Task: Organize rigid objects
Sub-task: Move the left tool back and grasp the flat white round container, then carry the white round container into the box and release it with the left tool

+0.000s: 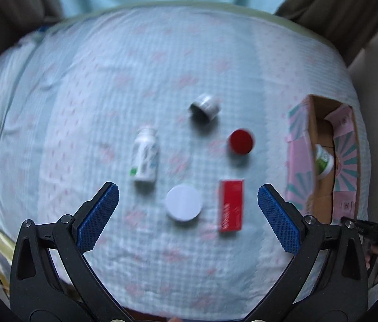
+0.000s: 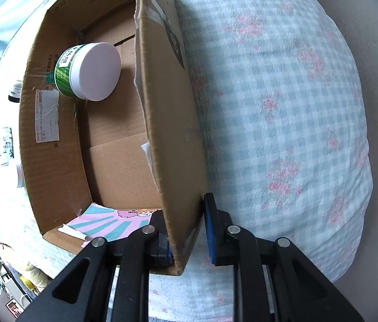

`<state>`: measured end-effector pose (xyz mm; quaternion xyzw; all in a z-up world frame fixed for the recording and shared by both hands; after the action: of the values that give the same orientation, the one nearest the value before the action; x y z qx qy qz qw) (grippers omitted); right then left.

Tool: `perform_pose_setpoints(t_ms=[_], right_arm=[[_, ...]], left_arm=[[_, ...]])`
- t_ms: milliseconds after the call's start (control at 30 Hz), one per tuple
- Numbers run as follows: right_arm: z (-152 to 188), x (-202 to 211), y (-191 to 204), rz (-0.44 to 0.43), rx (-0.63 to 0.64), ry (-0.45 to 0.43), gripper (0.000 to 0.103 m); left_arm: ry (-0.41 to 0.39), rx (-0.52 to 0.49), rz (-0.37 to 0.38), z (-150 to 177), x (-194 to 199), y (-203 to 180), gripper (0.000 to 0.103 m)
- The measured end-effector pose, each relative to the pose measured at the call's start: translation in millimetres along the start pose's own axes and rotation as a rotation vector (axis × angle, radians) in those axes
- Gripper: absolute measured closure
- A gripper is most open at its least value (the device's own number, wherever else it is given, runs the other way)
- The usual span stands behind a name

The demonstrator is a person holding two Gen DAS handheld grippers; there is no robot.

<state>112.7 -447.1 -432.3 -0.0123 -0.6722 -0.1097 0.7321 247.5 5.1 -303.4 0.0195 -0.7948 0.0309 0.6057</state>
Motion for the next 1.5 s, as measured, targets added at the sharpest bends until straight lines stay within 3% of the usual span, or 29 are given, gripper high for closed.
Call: perform_pose_setpoints(t_ms=[133, 267, 533, 667, 833, 900, 1033, 1500], right_arm=[[-4, 10, 4, 0.006, 0.026, -0.017, 0.086], [-3, 14, 8, 0.019, 0.057, -0.007, 0.086], [14, 11, 25, 0.052, 0.072, -0.013, 0.087], [12, 9, 20, 0.042, 0.044, -0.009, 0.087], [13, 8, 20, 0.055, 0.060, -0.016, 0.087], [13, 6, 23, 0.059, 0.068, -0.016, 0.087], [14, 5, 27, 0.053, 0.066, -0.012, 0.087], [10, -2, 20, 0.038, 0.058, -0.015, 0.089]], left_arm=[[0.064, 0.072, -0.014, 35, -29, 42, 0.000], [0.126, 0.100, -0.010, 72, -68, 56, 0.000], [0.176, 0.093, 0.052, 99, -140, 30, 0.000], [0.131, 0.094, 0.047, 92, -166, 18, 0.000], [0.060, 0.083, -0.012, 82, -192, 11, 0.002], [0.041, 0.094, -0.015, 80, -200, 9, 0.021], [-0.012, 0.072, -0.019, 82, -204, 3, 0.033], [-0.071, 0.076, -0.002, 84, -179, 2, 0.035]])
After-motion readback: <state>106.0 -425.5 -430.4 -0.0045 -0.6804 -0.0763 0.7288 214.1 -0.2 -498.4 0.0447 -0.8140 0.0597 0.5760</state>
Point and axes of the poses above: each gripper's, at about its wrist camera, not at the fingertips, and x roughly against the way its jaws point, y to its left, z to its underside, the point moved 3 cm from there along -x, roughly the way its jaws point, and after that the axes turned 3 degrees about x, right-handed, at the moved point
